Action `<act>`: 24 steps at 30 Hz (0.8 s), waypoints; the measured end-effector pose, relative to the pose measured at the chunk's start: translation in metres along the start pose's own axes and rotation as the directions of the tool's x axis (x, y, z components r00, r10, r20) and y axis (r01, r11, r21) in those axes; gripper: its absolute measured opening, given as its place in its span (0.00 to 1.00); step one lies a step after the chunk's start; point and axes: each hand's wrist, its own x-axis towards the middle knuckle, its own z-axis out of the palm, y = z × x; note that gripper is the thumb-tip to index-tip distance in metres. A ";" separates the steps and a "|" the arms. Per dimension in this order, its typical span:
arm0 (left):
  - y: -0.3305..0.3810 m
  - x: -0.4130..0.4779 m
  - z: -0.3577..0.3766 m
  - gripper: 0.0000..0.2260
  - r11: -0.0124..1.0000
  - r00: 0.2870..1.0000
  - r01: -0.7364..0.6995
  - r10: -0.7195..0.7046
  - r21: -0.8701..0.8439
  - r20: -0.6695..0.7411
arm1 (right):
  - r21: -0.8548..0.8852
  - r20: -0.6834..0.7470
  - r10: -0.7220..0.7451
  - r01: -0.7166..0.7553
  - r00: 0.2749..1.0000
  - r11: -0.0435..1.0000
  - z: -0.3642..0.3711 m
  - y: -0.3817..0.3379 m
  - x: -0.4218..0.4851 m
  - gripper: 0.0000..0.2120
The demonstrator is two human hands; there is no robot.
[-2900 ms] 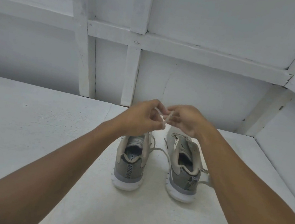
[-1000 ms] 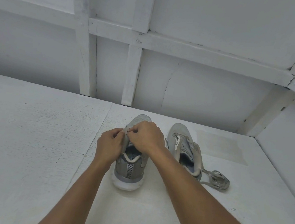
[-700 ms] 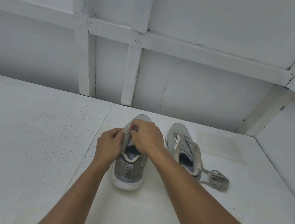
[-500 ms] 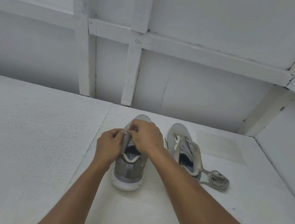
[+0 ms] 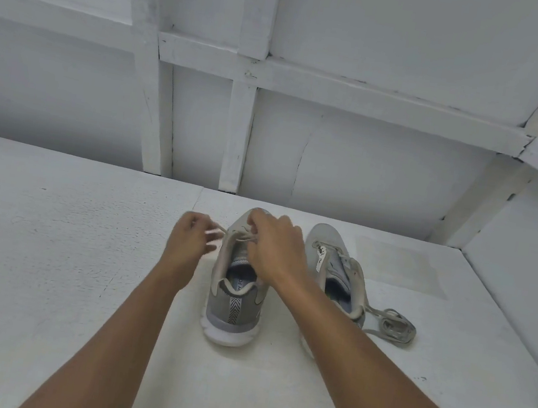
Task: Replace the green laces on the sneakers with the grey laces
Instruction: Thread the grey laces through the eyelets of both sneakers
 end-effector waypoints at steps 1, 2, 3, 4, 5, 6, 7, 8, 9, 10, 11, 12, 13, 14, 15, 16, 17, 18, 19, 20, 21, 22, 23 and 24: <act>0.006 0.004 -0.006 0.05 0.989 0.999 0.002 -0.009 -0.146 -0.051 | -0.035 -0.026 -0.005 0.005 1.000 0.999 -0.001 0.005 -0.003 0.16; 0.014 0.011 -0.016 0.06 0.927 0.994 0.019 -0.059 -0.374 -0.096 | -0.035 -0.042 0.007 -0.009 0.999 0.999 -0.002 0.010 -0.007 0.19; 0.025 0.018 -0.027 0.07 0.772 0.986 0.029 -0.128 -0.635 -0.110 | 0.003 -0.054 0.039 -0.039 0.998 0.999 -0.002 0.015 -0.012 0.21; 0.034 0.026 -0.041 0.09 0.578 0.980 0.008 -0.168 -0.816 -0.110 | 0.074 -0.056 0.085 -0.081 0.995 0.994 -0.002 0.019 -0.018 0.22; 0.043 0.034 -0.055 0.10 0.463 0.977 -0.026 -0.176 -0.886 -0.121 | 0.156 -0.053 0.135 -0.126 0.989 0.980 -0.002 0.022 -0.023 0.23; 0.053 0.039 -0.065 0.11 0.470 0.974 -0.056 -0.167 -0.881 -0.151 | 0.223 -0.043 0.178 -0.164 0.983 0.961 -0.002 0.024 -0.028 0.24; 0.061 0.041 -0.070 0.11 0.551 0.972 -0.071 -0.149 -0.831 -0.181 | 0.273 -0.026 0.219 -0.203 0.975 0.940 -0.002 0.024 -0.032 0.24; 0.067 0.040 -0.070 0.10 0.664 0.974 -0.074 -0.112 -0.745 -0.196 | 0.312 -0.006 0.259 -0.244 0.966 0.918 -0.002 0.024 -0.035 0.23; 0.069 0.038 -0.065 0.09 0.787 0.982 -0.058 -0.064 -0.614 -0.175 | 0.341 0.010 0.296 -0.282 0.955 0.897 -0.002 0.024 -0.036 0.21; 0.067 0.035 -0.058 0.08 0.903 0.994 -0.037 -0.013 -0.428 -0.113 | 0.360 0.021 0.322 -0.308 0.946 0.881 -0.001 0.024 -0.037 0.18; 0.063 0.030 -0.048 0.08 0.985 1.000 -0.025 0.024 -0.173 -0.008 | 0.373 0.028 0.337 -0.322 0.941 0.870 0.000 0.024 -0.038 0.16; 0.057 0.024 -0.039 0.07 0.992 0.991 -0.035 0.018 0.125 0.133 | 0.385 0.030 0.342 -0.326 0.939 0.863 0.001 0.023 -0.038 0.14; 0.050 0.018 -0.031 0.07 0.910 0.963 -0.084 -0.031 0.407 0.269 | 0.399 0.036 0.345 -0.330 0.938 0.856 0.003 0.023 -0.039 0.12; 0.043 0.013 -0.024 0.06 0.777 0.926 -0.162 -0.093 0.609 0.365 | 0.416 0.045 0.348 -0.334 0.936 0.846 0.004 0.022 -0.039 0.11; 0.039 0.010 -0.019 0.07 0.647 0.902 -0.239 -0.127 0.724 0.412 | 0.434 0.053 0.355 -0.342 0.933 0.833 0.006 0.021 -0.039 0.10; 0.037 0.009 -0.016 0.08 0.565 0.899 -0.282 -0.126 0.776 0.419 | 0.453 0.057 0.367 -0.352 0.928 0.819 0.006 0.020 -0.039 0.09; 0.039 0.008 -0.015 0.09 0.535 0.910 -0.287 -0.108 0.795 0.401 | 0.468 0.062 0.381 -0.364 0.922 0.805 0.006 0.020 -0.039 0.09; 0.042 0.009 -0.016 0.08 0.531 0.921 -0.279 -0.088 0.800 0.379 | 0.478 0.069 0.393 -0.376 0.917 0.794 0.005 0.019 -0.039 0.08; 0.048 0.010 -0.018 0.08 0.533 0.928 -0.274 -0.072 0.800 0.365 | 0.482 0.076 0.402 -0.387 0.912 0.786 0.005 0.019 -0.038 0.08; 0.055 0.010 -0.019 0.07 0.537 0.933 -0.271 -0.059 0.799 0.355 | 0.483 0.080 0.410 -0.395 0.908 0.782 0.004 0.018 -0.038 0.08; 0.061 0.012 -0.020 0.08 0.533 0.936 -0.274 -0.043 0.800 0.349 | 0.482 0.081 0.418 -0.403 0.905 0.778 0.004 0.018 -0.038 0.08; 0.068 0.013 -0.021 0.09 0.524 0.939 -0.279 -0.028 0.805 0.343 | 0.482 0.082 0.426 -0.410 0.901 0.774 0.004 0.017 -0.037 0.07; 0.075 0.013 -0.021 0.11 0.512 0.940 -0.283 -0.020 0.811 0.340 | 0.481 0.084 0.433 -0.417 0.898 0.771 0.004 0.016 -0.037 0.07; 0.081 0.013 -0.020 0.12 0.507 0.939 -0.288 -0.020 0.812 0.345 | 0.481 0.087 0.436 -0.421 0.896 0.769 0.003 0.016 -0.037 0.07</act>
